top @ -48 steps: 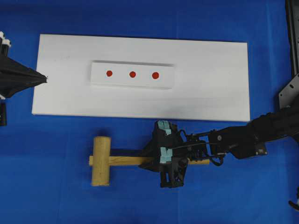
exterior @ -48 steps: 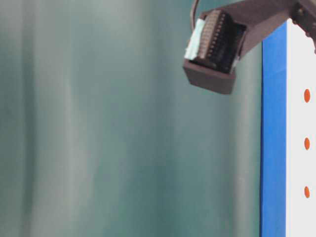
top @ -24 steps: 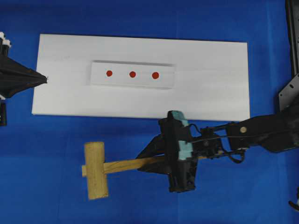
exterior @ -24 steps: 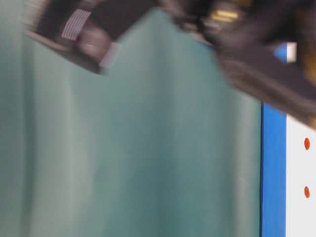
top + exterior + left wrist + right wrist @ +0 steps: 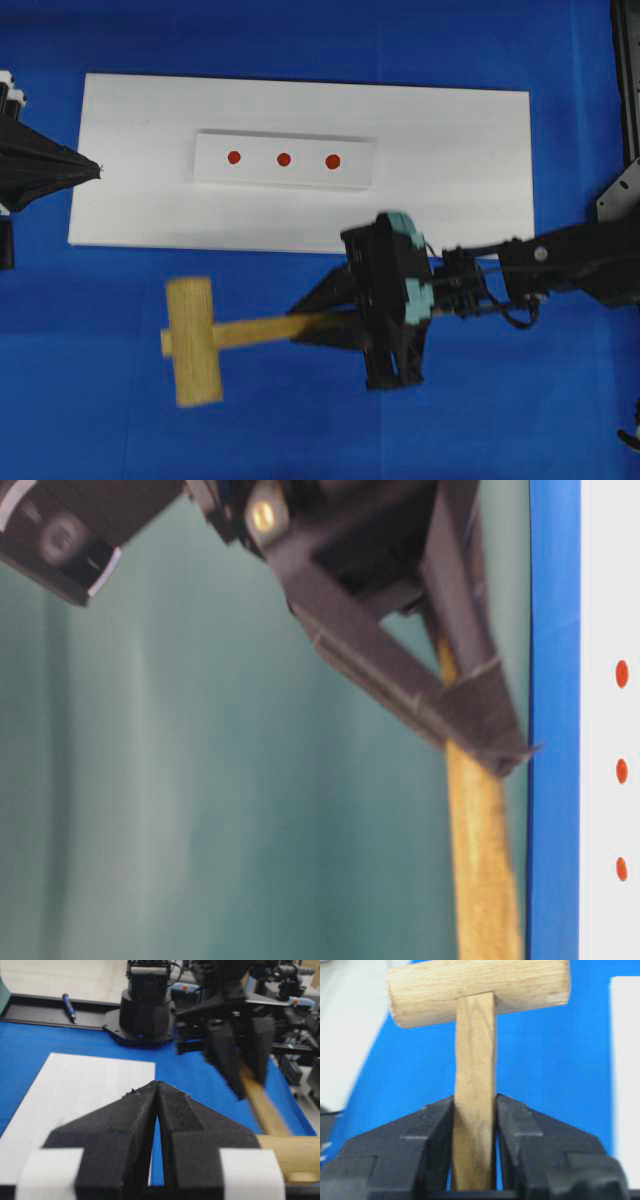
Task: Hit the mark with a hammer.
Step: 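Swing the held mallet up over the board toward the left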
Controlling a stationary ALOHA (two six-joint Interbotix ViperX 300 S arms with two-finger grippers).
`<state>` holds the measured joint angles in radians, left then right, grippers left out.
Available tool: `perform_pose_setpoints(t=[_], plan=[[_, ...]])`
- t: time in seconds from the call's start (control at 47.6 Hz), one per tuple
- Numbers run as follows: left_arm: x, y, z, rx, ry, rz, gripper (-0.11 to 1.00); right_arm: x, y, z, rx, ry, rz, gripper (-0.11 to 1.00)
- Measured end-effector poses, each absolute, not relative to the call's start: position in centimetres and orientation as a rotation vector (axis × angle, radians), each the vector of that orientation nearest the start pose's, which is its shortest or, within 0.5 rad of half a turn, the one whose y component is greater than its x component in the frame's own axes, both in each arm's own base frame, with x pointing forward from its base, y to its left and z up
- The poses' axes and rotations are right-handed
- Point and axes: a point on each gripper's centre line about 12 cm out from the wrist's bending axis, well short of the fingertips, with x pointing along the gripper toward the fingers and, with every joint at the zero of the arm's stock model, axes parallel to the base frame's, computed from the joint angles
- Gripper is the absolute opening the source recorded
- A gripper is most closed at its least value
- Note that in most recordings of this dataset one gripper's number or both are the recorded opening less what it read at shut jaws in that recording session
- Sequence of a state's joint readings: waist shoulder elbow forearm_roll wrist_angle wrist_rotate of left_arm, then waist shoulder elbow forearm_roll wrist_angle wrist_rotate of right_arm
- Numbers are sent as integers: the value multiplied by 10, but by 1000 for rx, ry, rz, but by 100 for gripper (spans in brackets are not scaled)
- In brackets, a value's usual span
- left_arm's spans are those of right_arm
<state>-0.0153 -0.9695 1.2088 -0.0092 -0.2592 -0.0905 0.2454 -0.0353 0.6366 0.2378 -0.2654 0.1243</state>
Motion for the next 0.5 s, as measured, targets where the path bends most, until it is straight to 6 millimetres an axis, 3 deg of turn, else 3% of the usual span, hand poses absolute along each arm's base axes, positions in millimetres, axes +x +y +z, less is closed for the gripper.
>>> perform_pose_setpoints(t=[0.336, 0.504], plan=[[196, -3, 277, -106, -19, -14, 0, 401, 12, 220, 242, 345, -59, 10], [196, -3, 277, -109, -18, -14, 0, 401, -5, 220, 197, 340, -92, 10]])
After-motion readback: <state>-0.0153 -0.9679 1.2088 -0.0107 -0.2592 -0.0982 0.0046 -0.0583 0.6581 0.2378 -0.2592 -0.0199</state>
